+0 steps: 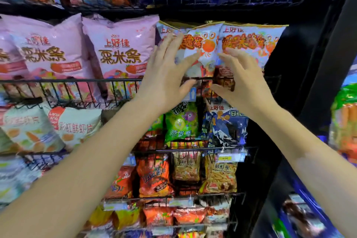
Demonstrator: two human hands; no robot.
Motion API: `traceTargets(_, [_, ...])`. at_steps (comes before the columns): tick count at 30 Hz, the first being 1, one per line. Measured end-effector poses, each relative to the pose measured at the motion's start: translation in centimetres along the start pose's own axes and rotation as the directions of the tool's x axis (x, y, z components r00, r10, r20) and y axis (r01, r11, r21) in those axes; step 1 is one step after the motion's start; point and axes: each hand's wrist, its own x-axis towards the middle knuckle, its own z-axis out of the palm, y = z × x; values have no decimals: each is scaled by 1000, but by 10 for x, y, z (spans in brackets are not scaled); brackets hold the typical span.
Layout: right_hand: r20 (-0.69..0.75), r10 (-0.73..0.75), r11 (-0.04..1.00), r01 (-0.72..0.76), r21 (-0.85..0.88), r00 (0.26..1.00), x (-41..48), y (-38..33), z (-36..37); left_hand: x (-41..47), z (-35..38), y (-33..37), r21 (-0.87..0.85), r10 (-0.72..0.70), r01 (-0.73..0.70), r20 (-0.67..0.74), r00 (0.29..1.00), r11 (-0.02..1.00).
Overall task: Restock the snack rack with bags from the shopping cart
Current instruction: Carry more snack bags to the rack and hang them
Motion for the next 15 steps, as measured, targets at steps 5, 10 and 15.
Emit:
traceTargets(5, [104,67,992,-78,102,992,-50,-51,25,-69,4,-11,-121,15,-14,2,1000,993])
traceTargets(10, [200,132,975,-163,152,971,-96,-70,73,-130,44,-29,-197,-21,47,135,991,979])
traceTargets(15, [259,178,960,-225,165,949,-110,-62,119,-158,91,-47,-153,-98,140,251,963,978])
